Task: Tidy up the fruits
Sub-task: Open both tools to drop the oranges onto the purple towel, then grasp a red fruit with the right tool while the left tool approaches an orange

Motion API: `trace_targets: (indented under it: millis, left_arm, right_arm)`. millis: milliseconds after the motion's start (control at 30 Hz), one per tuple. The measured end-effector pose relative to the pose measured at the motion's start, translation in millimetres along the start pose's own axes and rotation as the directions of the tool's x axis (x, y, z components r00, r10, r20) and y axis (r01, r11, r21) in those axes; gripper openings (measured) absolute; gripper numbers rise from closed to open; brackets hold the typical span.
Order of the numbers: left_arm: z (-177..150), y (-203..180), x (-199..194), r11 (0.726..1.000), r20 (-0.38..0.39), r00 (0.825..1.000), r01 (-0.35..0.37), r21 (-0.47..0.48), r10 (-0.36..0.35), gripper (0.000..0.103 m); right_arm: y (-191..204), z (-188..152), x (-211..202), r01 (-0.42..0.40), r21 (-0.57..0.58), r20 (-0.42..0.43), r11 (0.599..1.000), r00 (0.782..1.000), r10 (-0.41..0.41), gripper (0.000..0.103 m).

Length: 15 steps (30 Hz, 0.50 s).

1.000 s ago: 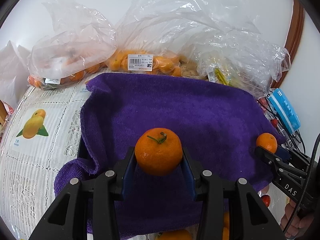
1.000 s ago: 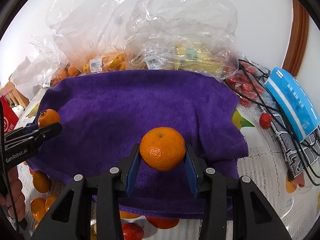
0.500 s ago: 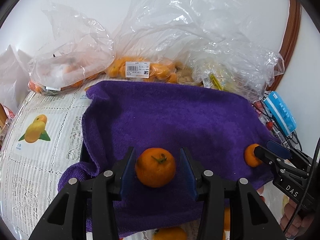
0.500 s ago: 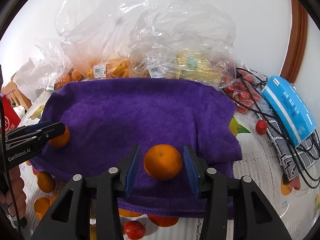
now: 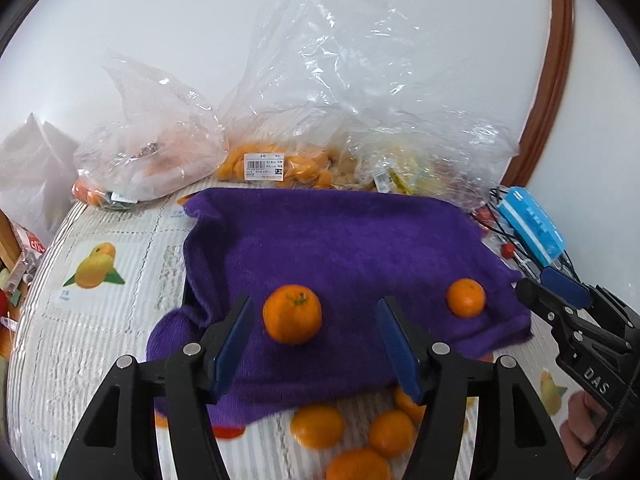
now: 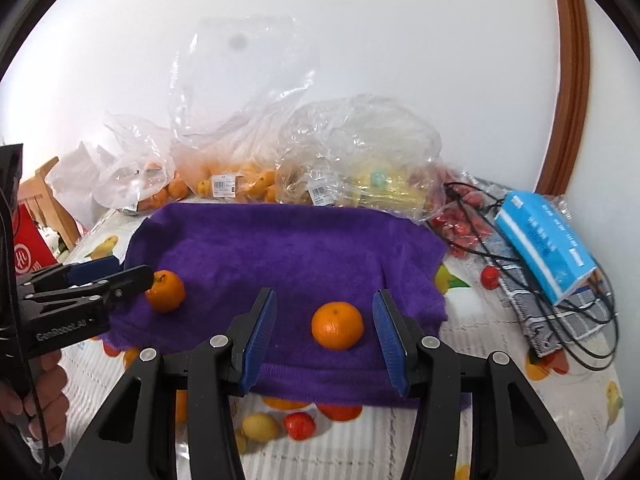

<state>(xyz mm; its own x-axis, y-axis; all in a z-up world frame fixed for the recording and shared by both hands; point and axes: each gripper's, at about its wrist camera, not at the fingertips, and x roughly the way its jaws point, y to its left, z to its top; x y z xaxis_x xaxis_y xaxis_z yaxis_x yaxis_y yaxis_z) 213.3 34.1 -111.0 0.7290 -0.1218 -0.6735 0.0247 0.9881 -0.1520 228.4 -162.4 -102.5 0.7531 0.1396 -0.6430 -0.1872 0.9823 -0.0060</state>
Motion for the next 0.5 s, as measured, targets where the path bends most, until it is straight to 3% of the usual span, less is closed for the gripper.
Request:
trace_targets:
  millis: [300, 500]
  left_arm:
    - [-21, 8, -41, 0.999, 0.019, 0.999, -0.045, 0.008, 0.044, 0.062]
    - [-36, 14, -60, 0.998, 0.007, 0.998, -0.062, 0.012, 0.062, 0.062]
  right_arm:
    - [-8, -24, -25, -0.019, 0.112, -0.042, 0.994, 0.999, 0.024, 0.050]
    - [0, -39, -47, 0.000, 0.088, -0.057, 0.996, 0.998, 0.005, 0.050]
